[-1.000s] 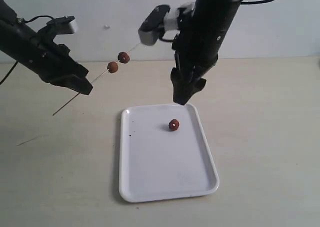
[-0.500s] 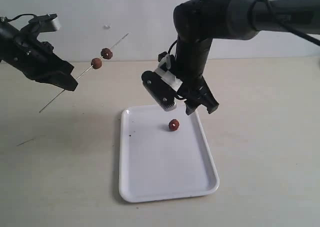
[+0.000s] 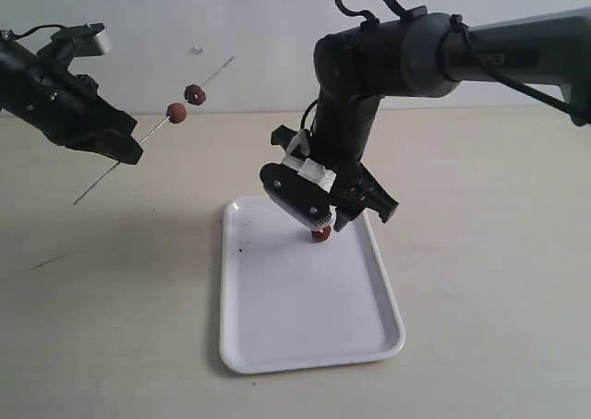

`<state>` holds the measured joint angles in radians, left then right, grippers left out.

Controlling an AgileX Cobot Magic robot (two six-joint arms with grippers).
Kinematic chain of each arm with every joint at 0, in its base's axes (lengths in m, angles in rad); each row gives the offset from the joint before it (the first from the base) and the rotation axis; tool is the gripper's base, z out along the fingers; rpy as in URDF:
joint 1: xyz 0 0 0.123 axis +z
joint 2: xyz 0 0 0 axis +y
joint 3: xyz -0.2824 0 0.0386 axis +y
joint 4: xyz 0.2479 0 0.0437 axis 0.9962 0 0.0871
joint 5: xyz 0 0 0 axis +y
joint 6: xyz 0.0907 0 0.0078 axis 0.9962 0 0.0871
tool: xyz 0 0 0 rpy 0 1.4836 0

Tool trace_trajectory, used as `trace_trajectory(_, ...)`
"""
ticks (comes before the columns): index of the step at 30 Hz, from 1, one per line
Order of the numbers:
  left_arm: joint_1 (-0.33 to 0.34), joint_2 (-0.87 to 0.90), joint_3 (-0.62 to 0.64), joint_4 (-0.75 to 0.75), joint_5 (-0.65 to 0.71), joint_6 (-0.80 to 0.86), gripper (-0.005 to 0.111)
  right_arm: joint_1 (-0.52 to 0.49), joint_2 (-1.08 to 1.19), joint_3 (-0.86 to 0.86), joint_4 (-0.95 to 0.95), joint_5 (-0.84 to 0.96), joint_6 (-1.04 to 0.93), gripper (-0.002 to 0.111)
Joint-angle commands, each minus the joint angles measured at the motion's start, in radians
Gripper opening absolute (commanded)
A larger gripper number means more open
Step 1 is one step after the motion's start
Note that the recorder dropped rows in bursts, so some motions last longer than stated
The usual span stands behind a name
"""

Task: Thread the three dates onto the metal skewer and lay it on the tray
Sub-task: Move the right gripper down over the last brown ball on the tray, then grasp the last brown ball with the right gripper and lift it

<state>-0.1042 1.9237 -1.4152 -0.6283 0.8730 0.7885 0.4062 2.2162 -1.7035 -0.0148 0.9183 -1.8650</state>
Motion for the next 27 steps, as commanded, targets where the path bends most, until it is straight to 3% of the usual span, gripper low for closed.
trace_trajectory(1, 0.003, -0.013, -0.007, -0.009, -0.012, -0.004, 0.0, 0.0, -0.003, 0.005, 0.015, 0.011, -0.027, 0.062)
trace_trajectory(13, 0.003, -0.013, -0.007, -0.013, -0.021, -0.004, 0.0, 0.0, 0.066, 0.005, 0.008, 0.003, -0.044, 0.062)
trace_trajectory(27, 0.003, -0.013, -0.007, -0.031, -0.041, -0.004, 0.0, 0.0, 0.066, 0.005, 0.015, -0.032, -0.01, 0.054)
